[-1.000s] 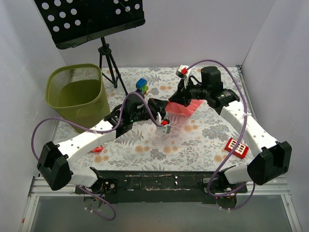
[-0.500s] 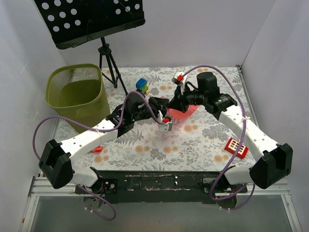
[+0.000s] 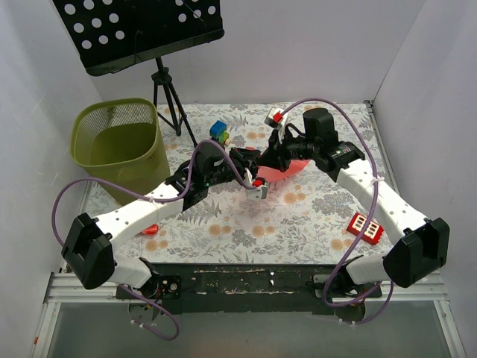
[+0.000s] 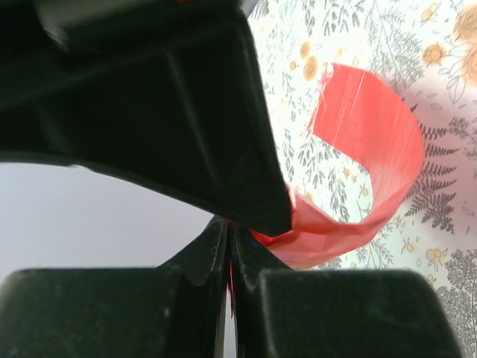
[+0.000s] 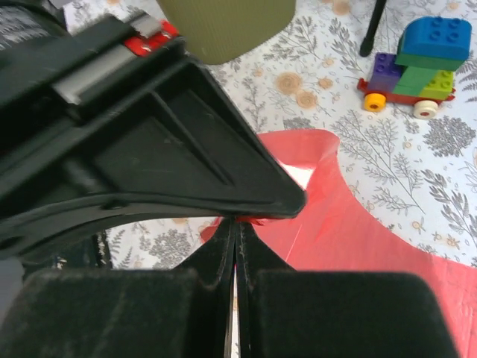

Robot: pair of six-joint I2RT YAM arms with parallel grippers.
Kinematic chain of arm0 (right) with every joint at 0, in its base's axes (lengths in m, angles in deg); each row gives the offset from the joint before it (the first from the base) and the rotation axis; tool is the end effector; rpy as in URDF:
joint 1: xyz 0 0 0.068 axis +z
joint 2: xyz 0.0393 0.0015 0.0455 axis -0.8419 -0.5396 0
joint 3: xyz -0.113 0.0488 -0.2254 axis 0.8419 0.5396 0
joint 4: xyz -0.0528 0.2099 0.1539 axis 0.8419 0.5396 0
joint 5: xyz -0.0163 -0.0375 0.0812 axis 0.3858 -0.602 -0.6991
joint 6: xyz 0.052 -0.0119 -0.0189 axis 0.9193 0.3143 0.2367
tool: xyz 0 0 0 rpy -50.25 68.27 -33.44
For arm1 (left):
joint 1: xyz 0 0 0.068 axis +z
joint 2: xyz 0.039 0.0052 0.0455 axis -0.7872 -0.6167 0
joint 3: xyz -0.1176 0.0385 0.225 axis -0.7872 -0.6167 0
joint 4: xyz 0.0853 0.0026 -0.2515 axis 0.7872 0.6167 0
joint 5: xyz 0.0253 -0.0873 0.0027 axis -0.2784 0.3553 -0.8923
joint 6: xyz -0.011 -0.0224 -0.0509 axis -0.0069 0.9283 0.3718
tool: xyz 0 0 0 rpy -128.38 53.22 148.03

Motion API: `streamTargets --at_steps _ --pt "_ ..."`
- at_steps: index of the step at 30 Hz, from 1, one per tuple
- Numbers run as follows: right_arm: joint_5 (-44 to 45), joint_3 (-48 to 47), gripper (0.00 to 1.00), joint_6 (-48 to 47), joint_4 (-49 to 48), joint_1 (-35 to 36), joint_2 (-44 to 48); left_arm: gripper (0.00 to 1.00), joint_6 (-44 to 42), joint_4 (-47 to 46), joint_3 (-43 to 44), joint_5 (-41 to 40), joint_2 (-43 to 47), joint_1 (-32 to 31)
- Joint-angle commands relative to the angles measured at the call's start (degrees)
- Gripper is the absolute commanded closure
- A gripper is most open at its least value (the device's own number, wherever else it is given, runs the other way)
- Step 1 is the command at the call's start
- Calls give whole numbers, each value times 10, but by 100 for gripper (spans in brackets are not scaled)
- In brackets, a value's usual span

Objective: Put the trash bags into the trash bin

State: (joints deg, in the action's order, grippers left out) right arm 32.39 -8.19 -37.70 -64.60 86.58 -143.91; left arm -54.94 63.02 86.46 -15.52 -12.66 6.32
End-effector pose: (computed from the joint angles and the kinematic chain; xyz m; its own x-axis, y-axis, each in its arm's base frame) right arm 0.2663 0.1771 0.3437 -0.2061 -0.2833 -0.9366 -0.9261 0.3655 0.0932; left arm 0.2228 -0.2461 0.3031 0.4350 0.4347 -0.7886 0.8054 0.2037 0.5566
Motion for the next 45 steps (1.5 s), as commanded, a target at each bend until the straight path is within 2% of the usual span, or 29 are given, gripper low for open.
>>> streamTargets --at_steps 1,8,15,23,31,43,45 --pt "-56 -61 99 36 -46 2 31 100 2 1 -16 -6 -1 -4" --pt "36 -51 99 -32 -28 -20 4 100 5 6 -16 15 39 -4" --pt "17 5 99 -24 -28 13 16 100 10 -36 16 -2 16 -4" --pt "1 10 99 -3 -29 25 42 100 16 -37 -15 -21 6 -4" --pt "102 2 99 -58 -21 14 14 100 21 -29 -16 22 50 -8" --pt "15 -71 99 -20 -31 22 23 100 -5 -9 -16 3 -8 -9" --pt "27 -75 99 -14 -36 21 22 100 -4 -1 -21 4 0 -9"
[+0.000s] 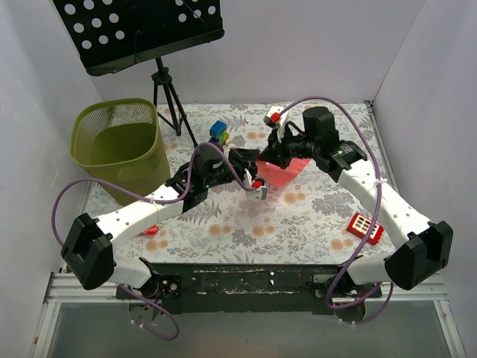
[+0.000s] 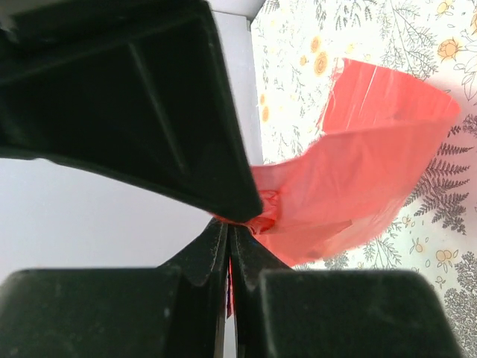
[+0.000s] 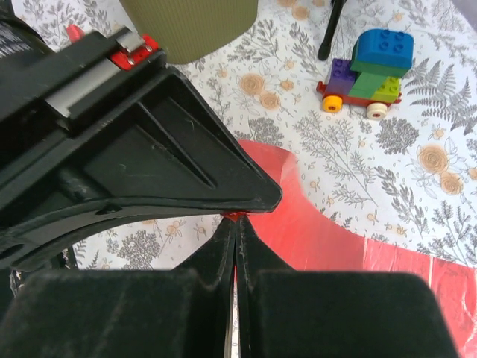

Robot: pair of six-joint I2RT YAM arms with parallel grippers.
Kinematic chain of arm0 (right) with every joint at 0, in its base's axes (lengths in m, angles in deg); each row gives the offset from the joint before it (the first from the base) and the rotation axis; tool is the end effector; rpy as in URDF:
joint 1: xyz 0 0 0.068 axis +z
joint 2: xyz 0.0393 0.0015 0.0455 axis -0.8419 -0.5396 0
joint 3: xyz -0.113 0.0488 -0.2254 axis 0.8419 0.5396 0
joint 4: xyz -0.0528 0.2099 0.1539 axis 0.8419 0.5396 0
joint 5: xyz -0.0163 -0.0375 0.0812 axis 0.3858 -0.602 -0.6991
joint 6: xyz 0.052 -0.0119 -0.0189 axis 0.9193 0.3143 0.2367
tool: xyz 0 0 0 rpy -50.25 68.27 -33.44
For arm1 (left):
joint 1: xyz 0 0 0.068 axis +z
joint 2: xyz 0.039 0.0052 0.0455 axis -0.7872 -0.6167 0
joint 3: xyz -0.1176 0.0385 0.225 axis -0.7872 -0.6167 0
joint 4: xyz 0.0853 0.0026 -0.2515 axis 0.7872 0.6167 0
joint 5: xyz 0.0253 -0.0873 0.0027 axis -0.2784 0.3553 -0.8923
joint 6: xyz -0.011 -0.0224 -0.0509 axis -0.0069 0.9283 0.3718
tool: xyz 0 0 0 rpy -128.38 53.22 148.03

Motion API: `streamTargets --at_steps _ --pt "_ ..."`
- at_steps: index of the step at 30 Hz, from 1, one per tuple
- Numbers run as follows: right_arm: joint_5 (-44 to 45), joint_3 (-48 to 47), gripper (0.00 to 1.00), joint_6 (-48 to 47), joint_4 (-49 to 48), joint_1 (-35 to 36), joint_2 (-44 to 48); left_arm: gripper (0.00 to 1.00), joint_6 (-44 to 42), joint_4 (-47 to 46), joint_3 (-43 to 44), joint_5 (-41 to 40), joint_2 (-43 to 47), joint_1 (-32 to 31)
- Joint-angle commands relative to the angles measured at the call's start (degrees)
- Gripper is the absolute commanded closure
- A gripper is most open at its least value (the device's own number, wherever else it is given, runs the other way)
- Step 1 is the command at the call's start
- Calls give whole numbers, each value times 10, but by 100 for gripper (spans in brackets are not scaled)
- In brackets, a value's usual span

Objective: Put the trash bags into the trash bin

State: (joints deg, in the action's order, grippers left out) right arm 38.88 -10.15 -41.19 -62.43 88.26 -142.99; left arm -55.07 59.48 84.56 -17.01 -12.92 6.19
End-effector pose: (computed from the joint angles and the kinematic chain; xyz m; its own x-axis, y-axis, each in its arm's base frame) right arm 0.2603 0.1802 0.3557 -0.1399 -0.3276 -0.9344 -0.9094 0.4157 -0.0096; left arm 0.2237 -0.2467 0.2962 0.4440 0.4355 -0.7831 0.7872 0.2279 0.5730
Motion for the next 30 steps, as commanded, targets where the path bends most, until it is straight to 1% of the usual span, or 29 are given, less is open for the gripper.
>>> streamTargets --at_steps 1,6,10,13,16,21,24,26,28,30 --pt "-33 -53 99 12 -53 5 11 100 -2 35 -3 21 9 -8" --pt "2 5 99 -33 -43 5 4 100 -1 15 11 31 34 -7" --pt "-3 35 99 -30 -44 5 3 100 -1 2 26 39 33 -8" --pt "-14 19 99 -11 -49 9 4 100 2 -4 27 32 20 -8" --pt "-27 -12 99 6 -53 9 5 100 6 -7 11 28 10 -8" --pt "-9 -70 99 17 -64 -6 -19 100 15 23 -17 29 28 -8" --pt "6 -82 99 4 -63 -30 -41 100 15 40 -15 26 44 -8" --pt "9 -85 99 -10 -56 -34 -54 100 10 49 -12 22 50 -8" --pt "-8 -84 99 -2 -53 -31 -58 100 2 49 -10 16 50 -8" --pt "-20 -73 99 19 -56 -12 -52 100 0 39 -10 1 43 -8"
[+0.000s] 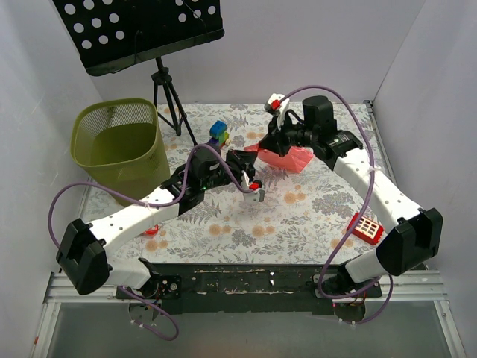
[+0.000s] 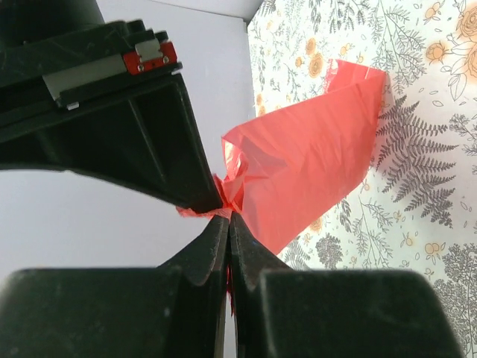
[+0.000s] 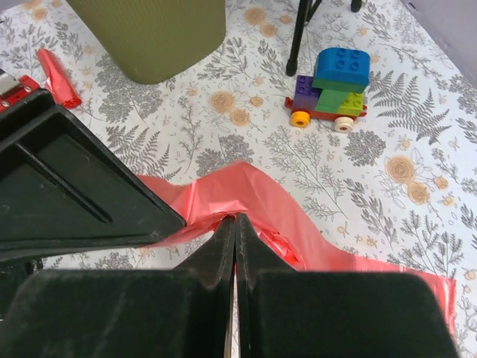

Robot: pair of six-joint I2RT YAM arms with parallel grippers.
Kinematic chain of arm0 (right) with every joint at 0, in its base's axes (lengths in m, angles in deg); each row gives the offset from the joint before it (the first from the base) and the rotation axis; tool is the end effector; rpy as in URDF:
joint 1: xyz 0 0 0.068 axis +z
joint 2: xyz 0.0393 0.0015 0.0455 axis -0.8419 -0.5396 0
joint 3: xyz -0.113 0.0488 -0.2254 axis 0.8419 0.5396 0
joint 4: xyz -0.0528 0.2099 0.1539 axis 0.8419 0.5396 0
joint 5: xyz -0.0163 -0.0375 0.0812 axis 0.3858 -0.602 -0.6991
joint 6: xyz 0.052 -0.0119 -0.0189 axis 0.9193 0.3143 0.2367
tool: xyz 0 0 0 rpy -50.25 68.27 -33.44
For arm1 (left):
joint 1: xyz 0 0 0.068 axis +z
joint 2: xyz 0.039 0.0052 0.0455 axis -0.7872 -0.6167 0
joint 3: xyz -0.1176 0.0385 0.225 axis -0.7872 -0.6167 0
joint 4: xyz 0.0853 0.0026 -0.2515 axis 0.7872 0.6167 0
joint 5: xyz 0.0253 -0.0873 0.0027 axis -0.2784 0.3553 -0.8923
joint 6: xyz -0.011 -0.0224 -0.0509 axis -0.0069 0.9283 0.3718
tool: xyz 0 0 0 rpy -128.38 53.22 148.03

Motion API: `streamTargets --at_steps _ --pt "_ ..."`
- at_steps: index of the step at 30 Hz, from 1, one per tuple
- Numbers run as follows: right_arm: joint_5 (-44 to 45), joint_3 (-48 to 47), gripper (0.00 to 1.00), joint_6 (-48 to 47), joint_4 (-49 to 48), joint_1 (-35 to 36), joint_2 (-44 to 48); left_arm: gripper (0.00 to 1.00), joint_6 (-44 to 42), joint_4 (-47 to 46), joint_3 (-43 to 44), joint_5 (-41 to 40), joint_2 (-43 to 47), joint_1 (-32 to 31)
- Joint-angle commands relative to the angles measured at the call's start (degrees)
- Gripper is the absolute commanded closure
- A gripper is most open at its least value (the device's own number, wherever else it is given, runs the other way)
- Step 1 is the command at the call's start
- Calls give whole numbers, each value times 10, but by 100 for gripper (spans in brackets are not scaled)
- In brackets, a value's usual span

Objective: Put the trash bags into the trash bin

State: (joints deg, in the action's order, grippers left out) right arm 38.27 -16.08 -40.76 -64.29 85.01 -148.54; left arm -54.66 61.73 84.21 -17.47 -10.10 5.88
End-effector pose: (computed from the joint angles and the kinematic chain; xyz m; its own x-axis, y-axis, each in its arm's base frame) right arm 0.2919 0.1769 0.3654 -0.1312 -0.2964 -0.9460 -0.8873 0.4606 -0.0213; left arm 0.2153 -0.2401 0.3048 0.4406 0.4338 -0.7860 0.7875 0.2337 0.5704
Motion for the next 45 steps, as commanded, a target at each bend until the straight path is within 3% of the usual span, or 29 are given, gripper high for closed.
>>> streamTargets --at_steps 1,8,14,25,37,45 --pt "-13 3 99 18 -38 37 14 100 -4 10 -4 -8 8 -5" --pt "-2 97 99 30 -26 92 96 100 32 -52 6 -92 -41 2" --pt "26 136 99 4 -27 85 114 100 32 -43 12 -79 -16 3" --pt "45 124 99 -12 -47 77 89 100 26 -17 22 -21 6 -5" --pt "19 -26 99 37 -60 71 51 100 21 28 -3 -23 5 -5" --pt "58 55 99 -39 -42 70 34 100 27 -30 15 -28 32 -8"
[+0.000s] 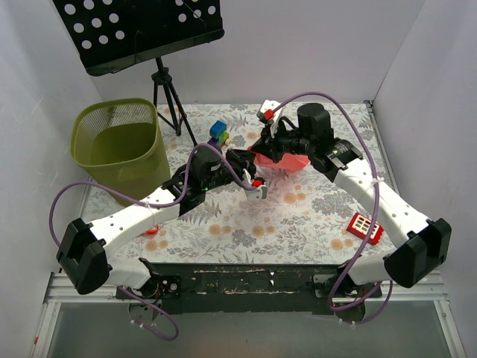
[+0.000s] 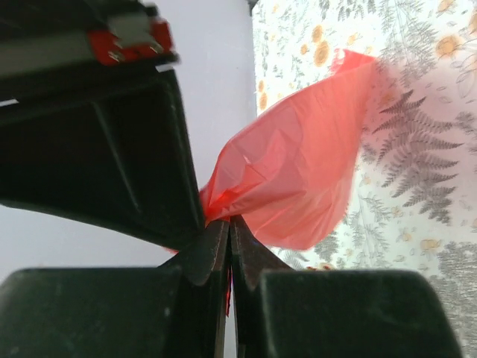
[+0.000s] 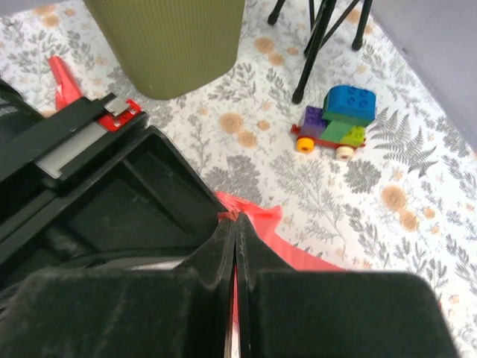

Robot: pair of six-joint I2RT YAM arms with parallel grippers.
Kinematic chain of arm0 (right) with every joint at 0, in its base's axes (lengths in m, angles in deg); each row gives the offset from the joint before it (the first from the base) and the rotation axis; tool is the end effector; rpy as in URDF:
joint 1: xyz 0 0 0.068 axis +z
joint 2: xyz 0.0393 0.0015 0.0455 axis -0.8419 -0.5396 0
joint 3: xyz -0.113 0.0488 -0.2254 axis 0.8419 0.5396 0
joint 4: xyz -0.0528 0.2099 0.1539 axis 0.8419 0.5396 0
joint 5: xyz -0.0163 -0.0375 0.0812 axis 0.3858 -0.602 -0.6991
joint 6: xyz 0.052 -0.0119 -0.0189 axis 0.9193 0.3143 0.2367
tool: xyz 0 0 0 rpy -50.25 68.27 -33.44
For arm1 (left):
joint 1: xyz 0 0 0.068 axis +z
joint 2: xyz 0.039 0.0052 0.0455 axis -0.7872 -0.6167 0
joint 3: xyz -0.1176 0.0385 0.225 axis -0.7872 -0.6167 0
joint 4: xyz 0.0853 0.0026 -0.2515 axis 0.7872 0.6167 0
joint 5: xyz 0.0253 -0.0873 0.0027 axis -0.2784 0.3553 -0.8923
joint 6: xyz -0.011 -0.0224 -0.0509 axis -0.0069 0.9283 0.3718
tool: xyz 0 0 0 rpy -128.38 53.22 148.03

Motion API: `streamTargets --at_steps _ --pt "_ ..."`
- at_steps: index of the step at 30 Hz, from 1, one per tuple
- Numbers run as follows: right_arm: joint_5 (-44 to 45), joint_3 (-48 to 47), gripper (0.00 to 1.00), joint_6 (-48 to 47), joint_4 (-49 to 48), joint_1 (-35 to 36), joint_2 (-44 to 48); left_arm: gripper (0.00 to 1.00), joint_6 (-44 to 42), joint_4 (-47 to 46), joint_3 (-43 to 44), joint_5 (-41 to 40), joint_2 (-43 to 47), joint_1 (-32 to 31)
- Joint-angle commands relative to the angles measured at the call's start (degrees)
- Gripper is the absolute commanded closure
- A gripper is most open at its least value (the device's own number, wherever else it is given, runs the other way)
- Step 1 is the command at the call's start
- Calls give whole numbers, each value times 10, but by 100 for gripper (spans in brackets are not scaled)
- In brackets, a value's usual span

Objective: Put the trash bags into the trash bin

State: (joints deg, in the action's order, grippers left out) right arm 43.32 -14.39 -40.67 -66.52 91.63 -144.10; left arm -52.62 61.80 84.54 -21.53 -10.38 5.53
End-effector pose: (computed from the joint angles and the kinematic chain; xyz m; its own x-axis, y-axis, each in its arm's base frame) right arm 0.2575 0.1975 0.3826 -0.0373 -0.2806 -0.9591 -0.8967 0.4330 -0.0917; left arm 0.2170 -0.2409 0.3051 0.3946 0.4604 -0.7952 0.7789 0.2915 0.5553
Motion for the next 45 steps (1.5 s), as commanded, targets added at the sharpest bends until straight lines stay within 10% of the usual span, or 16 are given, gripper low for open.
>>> streamTargets --at_steps 1,23,33,45 --pt "10 49 99 -44 -19 3 -11 100 6 -37 15 10 34 -5" --pt "15 135 99 -8 2 -2 66 100 25 -172 8 -65 -50 -5" --pt "-15 19 99 12 -19 -20 3 100 38 -63 -23 -12 5 -17" --pt "-29 21 99 54 2 4 29 100 -9 -180 -21 -104 -47 -16"
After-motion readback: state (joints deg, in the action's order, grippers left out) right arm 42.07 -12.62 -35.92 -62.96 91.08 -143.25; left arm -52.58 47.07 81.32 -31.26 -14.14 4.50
